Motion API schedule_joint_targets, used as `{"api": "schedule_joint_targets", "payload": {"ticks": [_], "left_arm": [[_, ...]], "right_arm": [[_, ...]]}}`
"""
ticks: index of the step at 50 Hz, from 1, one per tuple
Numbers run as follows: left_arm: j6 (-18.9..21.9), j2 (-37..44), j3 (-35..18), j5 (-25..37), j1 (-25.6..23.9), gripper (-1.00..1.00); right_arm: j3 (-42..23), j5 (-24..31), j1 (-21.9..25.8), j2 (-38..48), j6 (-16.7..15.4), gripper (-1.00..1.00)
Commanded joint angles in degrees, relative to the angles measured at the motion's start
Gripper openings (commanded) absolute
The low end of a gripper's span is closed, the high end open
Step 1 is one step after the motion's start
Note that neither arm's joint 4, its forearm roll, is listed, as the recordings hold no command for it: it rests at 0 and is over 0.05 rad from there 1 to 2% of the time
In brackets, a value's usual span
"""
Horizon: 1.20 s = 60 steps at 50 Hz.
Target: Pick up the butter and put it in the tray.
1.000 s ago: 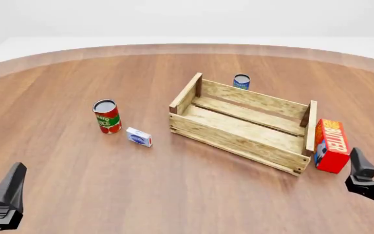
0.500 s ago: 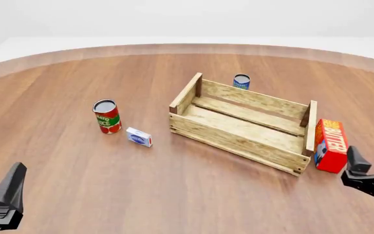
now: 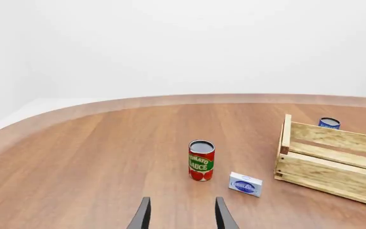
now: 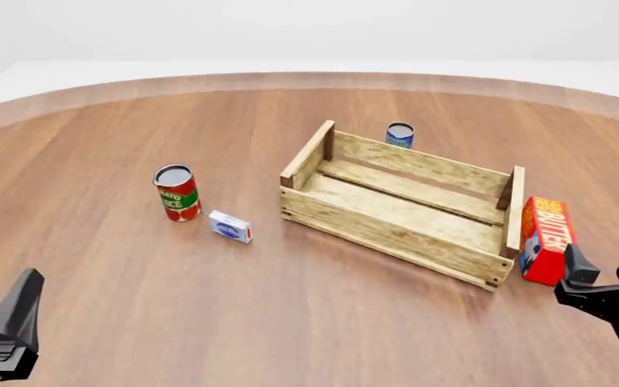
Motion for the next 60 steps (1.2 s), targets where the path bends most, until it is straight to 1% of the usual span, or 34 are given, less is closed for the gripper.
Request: {"api": "schedule_joint_targets", "payload": {"ticks": [1, 21, 60], "left_arm": [[0.0, 0.0, 0.0, 0.0, 0.0, 1.0], [0.0, 0.0, 0.0, 0.0, 0.0, 1.0], [0.0, 0.0, 0.0, 0.0, 0.0, 1.0]], "right_arm": [[0.0, -4.9, 0.1, 5.9, -0.1, 1.0], [0.0, -9.7, 0.6, 11.0, -0.4, 1.0], [-0.3, -15.8, 0.6, 17.6, -0.3, 1.0]]}}
